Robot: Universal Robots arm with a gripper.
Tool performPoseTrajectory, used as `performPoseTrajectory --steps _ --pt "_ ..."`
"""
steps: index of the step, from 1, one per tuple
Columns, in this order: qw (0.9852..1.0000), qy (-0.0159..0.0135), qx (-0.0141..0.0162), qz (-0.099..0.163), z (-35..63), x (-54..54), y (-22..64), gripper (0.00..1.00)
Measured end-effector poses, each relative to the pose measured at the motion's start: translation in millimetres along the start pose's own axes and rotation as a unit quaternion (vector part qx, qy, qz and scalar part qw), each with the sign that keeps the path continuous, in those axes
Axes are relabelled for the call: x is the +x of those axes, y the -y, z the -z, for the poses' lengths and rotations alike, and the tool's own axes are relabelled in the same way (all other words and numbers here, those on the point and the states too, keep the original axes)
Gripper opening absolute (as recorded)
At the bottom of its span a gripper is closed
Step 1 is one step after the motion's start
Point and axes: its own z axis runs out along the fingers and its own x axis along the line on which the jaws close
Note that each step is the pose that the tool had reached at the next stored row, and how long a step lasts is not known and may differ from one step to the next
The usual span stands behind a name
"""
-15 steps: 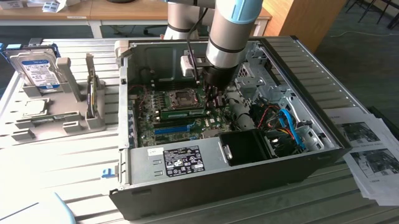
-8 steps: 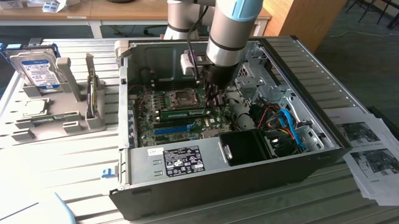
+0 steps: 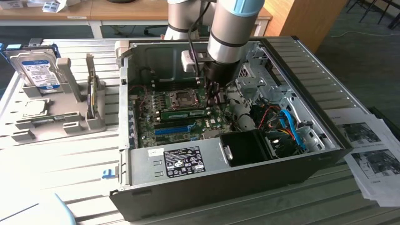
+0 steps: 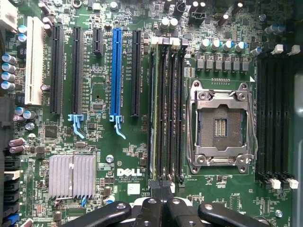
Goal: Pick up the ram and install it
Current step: 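Press down the ram until it locks into place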
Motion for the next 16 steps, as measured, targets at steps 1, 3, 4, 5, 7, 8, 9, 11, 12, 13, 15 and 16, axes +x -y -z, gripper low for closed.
performPoseTrajectory --steps 1,3,4,5,7,8,9,11,12,13,15,16 --pt "1.0000 0.0001 0.0000 0.000 0.9 -0.1 0.0 0.09" --pt "1.0000 0.0001 0.0000 0.000 3.0 -0.3 0.0 0.09" --pt "1.0000 0.0001 0.0000 0.000 3.9 -0.3 -0.1 0.09" --pt "1.0000 0.0001 0.0000 0.000 4.8 -0.4 -0.1 0.09" --pt "1.0000 0.0001 0.0000 0.000 6.1 -0.5 -0.1 0.09" --pt "1.0000 0.0001 0.0001 0.000 6.1 -0.5 -0.1 0.09" --pt "1.0000 0.0001 0.0001 0.000 6.1 -0.5 -0.1 0.09" --pt "1.0000 0.0001 0.0000 0.000 6.1 -0.5 -0.1 0.09" --pt "1.0000 0.0001 0.0000 0.000 6.2 -0.5 -0.1 0.09" --pt "1.0000 0.0000 0.0000 0.000 6.2 -0.5 -0.1 0.09" --pt "1.0000 0.0001 0.0000 0.000 6.2 -0.5 -0.1 0.09" --pt "1.0000 0.0000 0.0000 0.000 6.2 -0.5 -0.1 0.09"
